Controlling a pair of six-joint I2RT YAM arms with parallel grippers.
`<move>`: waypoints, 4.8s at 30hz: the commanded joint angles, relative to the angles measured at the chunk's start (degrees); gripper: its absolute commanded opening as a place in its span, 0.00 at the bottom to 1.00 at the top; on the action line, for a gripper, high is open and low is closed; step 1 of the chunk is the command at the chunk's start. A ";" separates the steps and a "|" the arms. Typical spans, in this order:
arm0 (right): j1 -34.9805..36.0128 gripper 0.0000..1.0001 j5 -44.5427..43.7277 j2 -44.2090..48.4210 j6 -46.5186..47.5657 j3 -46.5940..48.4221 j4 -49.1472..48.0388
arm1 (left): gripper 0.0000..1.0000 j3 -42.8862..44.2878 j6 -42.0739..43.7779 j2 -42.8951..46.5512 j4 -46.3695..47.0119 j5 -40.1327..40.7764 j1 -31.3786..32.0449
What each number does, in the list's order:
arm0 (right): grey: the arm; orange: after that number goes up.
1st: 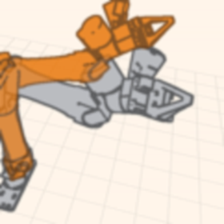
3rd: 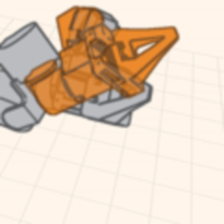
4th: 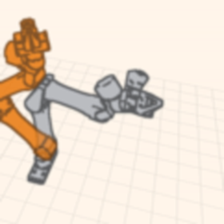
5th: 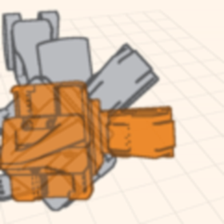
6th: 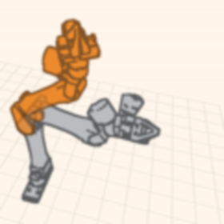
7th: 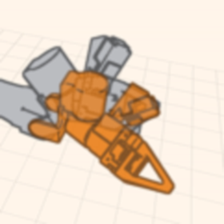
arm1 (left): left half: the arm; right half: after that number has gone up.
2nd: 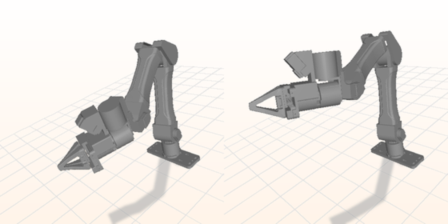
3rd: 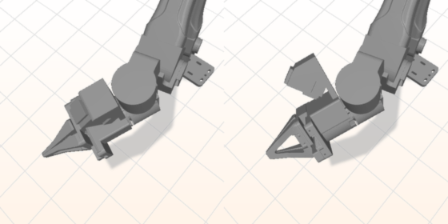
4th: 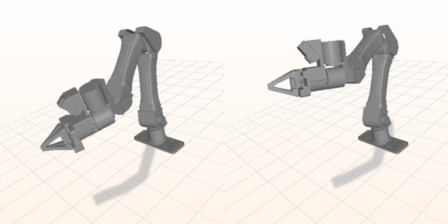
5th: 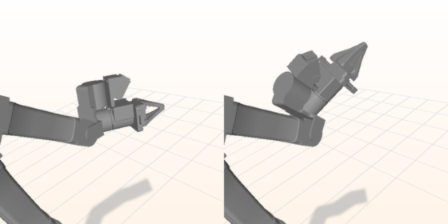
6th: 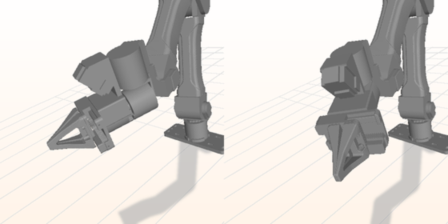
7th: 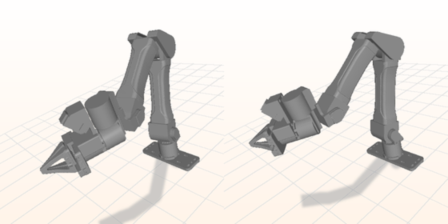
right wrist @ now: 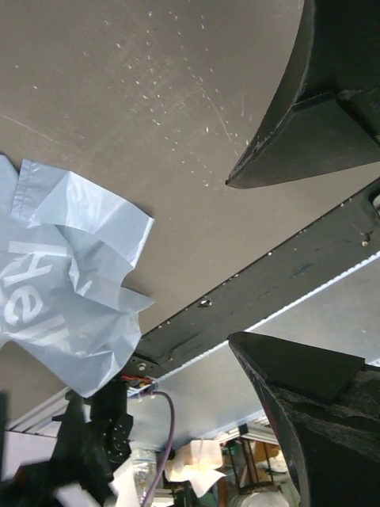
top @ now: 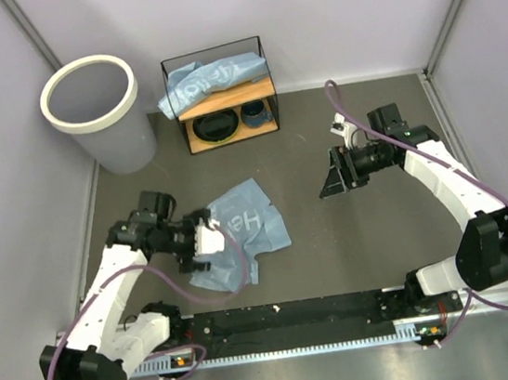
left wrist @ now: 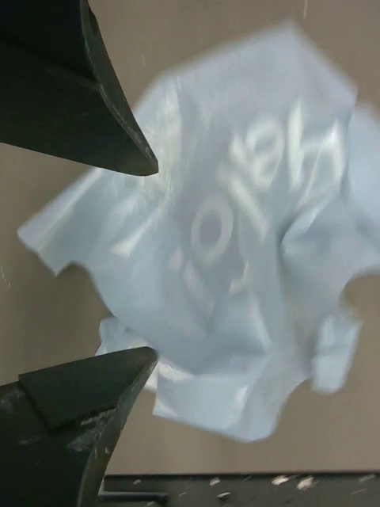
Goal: Put the trash bags into the trash bin
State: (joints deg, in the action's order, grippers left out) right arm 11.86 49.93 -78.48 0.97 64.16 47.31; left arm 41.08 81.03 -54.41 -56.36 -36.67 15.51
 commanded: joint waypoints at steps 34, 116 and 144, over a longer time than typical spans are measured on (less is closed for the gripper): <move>1.59 0.61 1.66 -0.27 -16.44 -12.83 -19.89 | 0.61 13.93 -84.20 -38.48 45.65 8.86 19.65; -2.80 0.63 2.72 0.69 -15.47 -10.73 -20.33 | 0.68 30.03 -61.35 -43.49 32.45 24.26 26.68; -5.53 0.76 1.92 0.78 -14.16 -9.40 -17.51 | 0.06 41.72 -52.21 -62.49 20.41 24.10 25.71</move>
State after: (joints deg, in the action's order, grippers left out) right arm 6.57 50.59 -78.89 -14.26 52.75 30.11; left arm 82.85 27.31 -116.03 -34.02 -11.44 41.39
